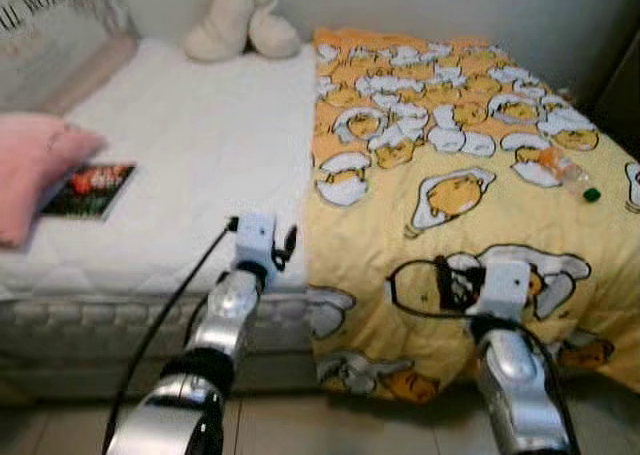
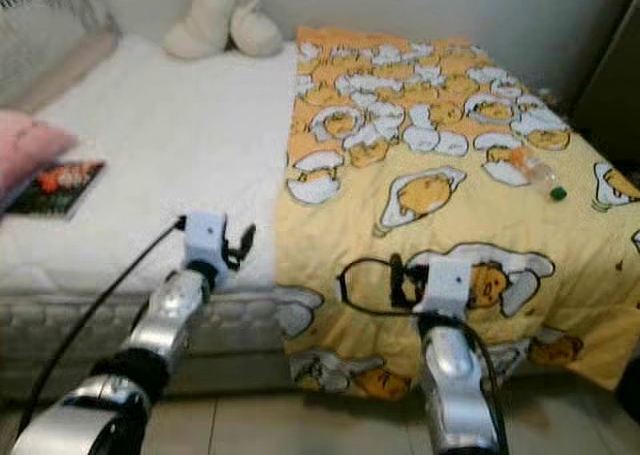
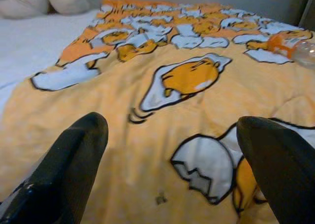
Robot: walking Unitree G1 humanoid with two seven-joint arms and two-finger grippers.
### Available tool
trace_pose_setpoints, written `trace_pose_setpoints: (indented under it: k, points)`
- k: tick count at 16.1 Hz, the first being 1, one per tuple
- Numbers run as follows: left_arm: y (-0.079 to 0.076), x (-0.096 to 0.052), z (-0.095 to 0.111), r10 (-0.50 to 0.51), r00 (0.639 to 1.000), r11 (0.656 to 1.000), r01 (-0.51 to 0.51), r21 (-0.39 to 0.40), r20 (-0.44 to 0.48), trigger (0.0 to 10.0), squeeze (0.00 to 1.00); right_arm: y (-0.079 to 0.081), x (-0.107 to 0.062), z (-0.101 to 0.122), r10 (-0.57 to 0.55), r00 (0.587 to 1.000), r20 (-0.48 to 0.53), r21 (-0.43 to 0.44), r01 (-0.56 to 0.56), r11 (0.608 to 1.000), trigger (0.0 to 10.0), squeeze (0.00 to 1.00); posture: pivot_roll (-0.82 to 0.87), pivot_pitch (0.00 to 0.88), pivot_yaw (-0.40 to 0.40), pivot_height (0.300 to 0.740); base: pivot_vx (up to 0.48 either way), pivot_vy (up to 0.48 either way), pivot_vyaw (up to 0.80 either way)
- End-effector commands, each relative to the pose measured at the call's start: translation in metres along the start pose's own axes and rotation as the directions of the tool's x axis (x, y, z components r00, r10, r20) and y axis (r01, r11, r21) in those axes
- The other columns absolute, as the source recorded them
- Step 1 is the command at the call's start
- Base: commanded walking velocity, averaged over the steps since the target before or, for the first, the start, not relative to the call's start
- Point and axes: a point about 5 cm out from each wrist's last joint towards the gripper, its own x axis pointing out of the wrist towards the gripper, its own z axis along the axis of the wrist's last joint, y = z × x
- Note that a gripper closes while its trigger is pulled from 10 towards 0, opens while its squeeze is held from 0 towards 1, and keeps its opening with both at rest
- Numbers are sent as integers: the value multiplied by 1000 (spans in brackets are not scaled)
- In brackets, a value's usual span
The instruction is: Clean up the room
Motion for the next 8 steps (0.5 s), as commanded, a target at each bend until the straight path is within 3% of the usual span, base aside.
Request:
trace_pose_setpoints:
  k: [1,3,8]
  points:
    - [-7,1,3,-12,1000,998,13,-56,23,10000,0,-7,-2,-1,-20,1000,10,-14,20,1000,10000,0,27,0,39,740,428,0,0]
    - [0,-1,-1,55,998,991,-54,-121,6,10000,0,-3,-3,2,1,999,41,-14,0,1000,10000,0,25,0,42,740,480,0,316]
    - [-13,1,10,-8,997,997,14,-72,75,10000,0,-1,0,1,17,999,41,-16,-17,1000,10000,0,42,0,57,740,480,0,505]
